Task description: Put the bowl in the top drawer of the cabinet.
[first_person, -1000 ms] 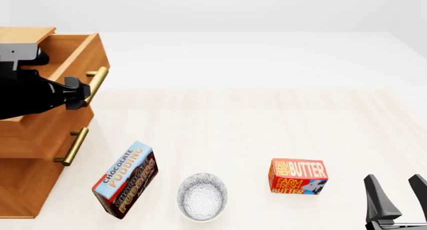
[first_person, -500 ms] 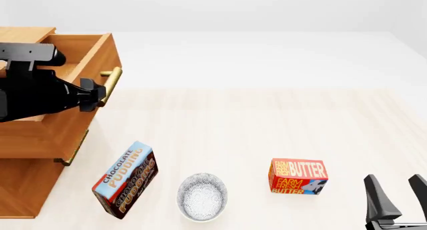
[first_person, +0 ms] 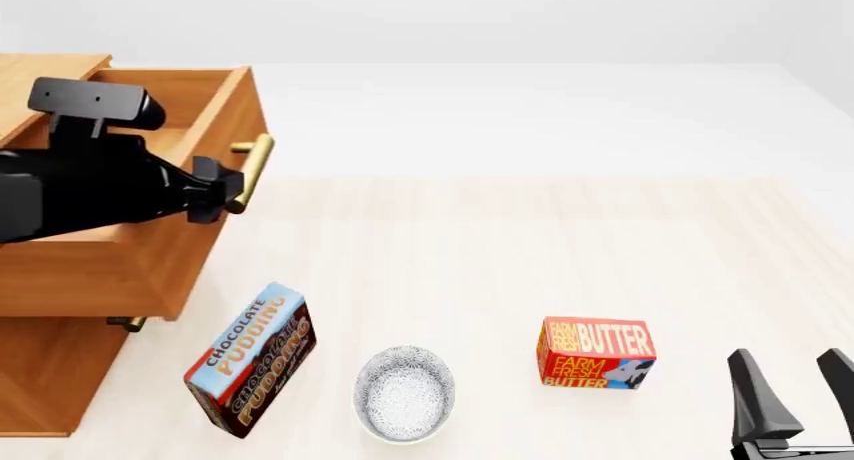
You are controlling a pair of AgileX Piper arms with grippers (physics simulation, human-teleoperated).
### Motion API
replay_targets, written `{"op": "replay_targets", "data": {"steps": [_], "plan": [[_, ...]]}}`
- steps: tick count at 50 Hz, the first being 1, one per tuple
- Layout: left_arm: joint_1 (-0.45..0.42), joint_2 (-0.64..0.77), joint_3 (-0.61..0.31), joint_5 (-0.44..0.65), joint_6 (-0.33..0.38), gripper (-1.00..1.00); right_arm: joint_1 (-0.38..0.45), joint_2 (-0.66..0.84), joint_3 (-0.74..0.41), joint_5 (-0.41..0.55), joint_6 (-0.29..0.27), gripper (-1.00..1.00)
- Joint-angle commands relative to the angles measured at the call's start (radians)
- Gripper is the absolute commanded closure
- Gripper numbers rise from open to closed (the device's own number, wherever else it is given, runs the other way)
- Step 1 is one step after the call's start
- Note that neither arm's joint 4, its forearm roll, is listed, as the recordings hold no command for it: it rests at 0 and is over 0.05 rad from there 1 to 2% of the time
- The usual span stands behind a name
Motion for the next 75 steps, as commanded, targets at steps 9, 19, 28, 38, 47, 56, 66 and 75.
{"op": "replay_targets", "data": {"steps": [9, 19, 28, 38, 47, 56, 66, 75], "plan": [[-0.058, 0.0, -0.005, -0.012, 0.018, -1.0, 0.0, -0.001, 0.0, 0.0, -0.001, -1.0], [-0.087, 0.004, -0.004, -0.016, 0.02, -1.0, 0.0, -0.001, 0.0, 0.0, -0.001, -1.0], [-0.095, 0.009, -0.006, -0.024, 0.023, -1.0, 0.0, -0.001, 0.0, 0.0, -0.001, -1.0], [-0.144, 0.005, -0.003, -0.027, 0.011, -1.0, 0.0, -0.001, 0.0, 0.001, -0.001, -1.0], [-0.164, -0.016, -0.004, -0.02, 0.004, -1.0, 0.0, -0.001, 0.0, 0.0, -0.001, -1.0], [-0.175, -0.04, -0.011, -0.016, 0.004, -1.0, 0.0, -0.001, 0.0, 0.0, -0.001, -1.0], [-0.168, -0.106, -0.015, 0.014, 0.016, -1.0, 0.0, -0.001, 0.0, 0.0, -0.001, -1.0], [-0.165, -0.18, -0.023, 0.051, 0.025, -1.0, 0.0, -0.001, 0.0, 0.0, -0.001, -1.0]]}}
